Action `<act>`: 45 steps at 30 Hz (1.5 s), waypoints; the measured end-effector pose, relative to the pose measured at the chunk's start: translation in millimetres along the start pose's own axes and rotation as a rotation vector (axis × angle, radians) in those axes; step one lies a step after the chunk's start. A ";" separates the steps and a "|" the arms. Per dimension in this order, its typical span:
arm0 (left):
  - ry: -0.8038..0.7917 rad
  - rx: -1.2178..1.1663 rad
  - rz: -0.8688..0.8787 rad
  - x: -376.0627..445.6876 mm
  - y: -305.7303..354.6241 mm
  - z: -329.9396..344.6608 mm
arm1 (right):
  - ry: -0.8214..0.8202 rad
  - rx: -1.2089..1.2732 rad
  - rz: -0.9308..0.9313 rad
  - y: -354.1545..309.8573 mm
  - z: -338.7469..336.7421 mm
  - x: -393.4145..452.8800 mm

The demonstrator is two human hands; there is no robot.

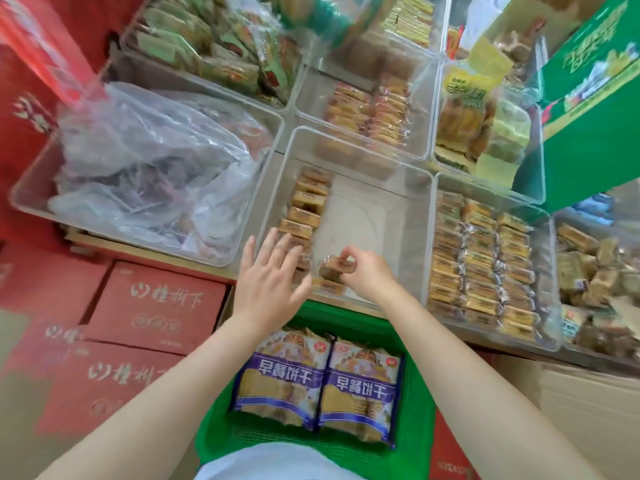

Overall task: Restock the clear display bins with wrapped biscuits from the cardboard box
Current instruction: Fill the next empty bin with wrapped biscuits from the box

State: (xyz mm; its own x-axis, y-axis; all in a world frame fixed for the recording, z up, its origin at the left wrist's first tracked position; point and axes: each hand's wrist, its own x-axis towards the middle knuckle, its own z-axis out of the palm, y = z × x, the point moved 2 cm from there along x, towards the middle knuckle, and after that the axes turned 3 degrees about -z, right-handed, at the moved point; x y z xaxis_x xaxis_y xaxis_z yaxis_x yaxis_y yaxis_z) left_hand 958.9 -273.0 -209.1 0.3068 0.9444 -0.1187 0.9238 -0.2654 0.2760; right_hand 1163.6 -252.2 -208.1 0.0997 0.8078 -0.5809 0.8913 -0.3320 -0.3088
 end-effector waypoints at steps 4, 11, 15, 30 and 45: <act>0.007 0.020 -0.006 1.3 1.4 1.3 | -0.154 0.056 -0.017 -12.1 5.3 11.3; 0.023 0.052 -0.020 2.0 4.3 -0.5 | -0.054 0.019 0.062 -20.0 19.1 17.8; -0.051 0.067 -0.061 1.6 8.1 -8.6 | -0.046 0.081 0.089 -17.8 15.3 4.7; -0.063 -0.438 0.566 -85.6 334.7 -43.2 | 0.899 0.589 -0.095 224.1 -142.4 -288.8; -0.073 -0.043 0.713 -103.6 563.6 21.8 | 0.213 0.306 0.708 576.7 -59.7 -285.2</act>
State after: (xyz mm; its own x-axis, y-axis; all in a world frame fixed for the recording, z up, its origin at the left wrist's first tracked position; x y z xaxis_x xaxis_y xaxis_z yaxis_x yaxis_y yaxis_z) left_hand 1452.8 -524.6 -62.0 0.8479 0.5286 0.0415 0.4839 -0.8035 0.3468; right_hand 1675.6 -644.9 -175.6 0.7060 0.4207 -0.5698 0.4270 -0.8946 -0.1315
